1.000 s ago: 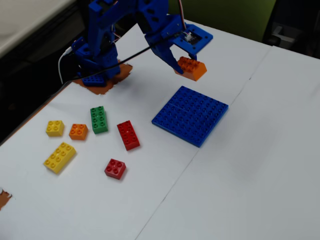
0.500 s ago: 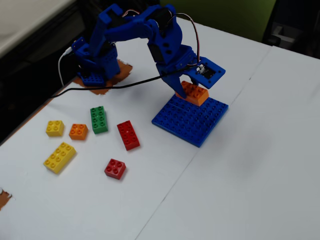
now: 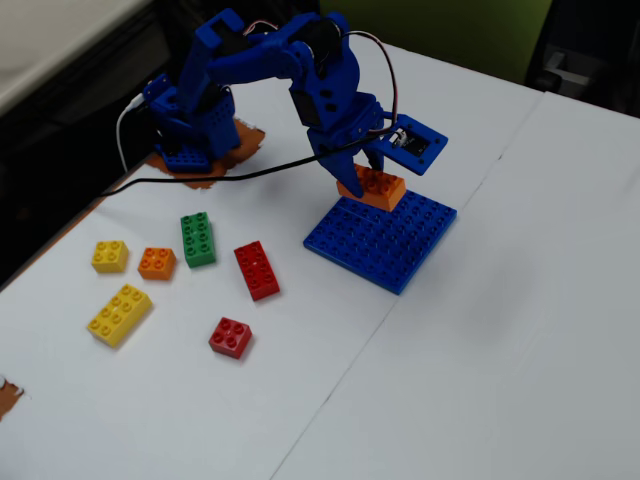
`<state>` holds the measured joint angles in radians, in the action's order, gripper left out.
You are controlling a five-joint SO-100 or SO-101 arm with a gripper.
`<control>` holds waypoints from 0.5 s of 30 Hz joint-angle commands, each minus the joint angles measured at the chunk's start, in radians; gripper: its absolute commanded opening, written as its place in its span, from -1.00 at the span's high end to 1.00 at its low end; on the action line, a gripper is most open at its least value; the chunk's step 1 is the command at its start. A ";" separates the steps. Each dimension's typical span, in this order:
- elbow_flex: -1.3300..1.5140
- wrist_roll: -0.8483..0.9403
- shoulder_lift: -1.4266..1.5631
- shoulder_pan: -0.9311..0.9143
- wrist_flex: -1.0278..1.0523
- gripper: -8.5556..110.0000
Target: Pick up the 2x4 orange block and go up the 8x8 blue block.
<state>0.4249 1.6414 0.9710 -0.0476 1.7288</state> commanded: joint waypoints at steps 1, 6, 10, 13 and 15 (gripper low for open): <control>-0.048 -0.003 0.074 0.008 0.009 0.86; -0.057 -0.012 0.074 0.009 0.009 0.86; -0.067 -0.014 0.071 0.009 0.009 0.86; -0.071 -0.014 0.072 0.009 0.009 0.86; -0.071 -0.014 0.072 0.009 0.011 0.86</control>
<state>0.4019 1.6291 0.9725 -0.0476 1.7319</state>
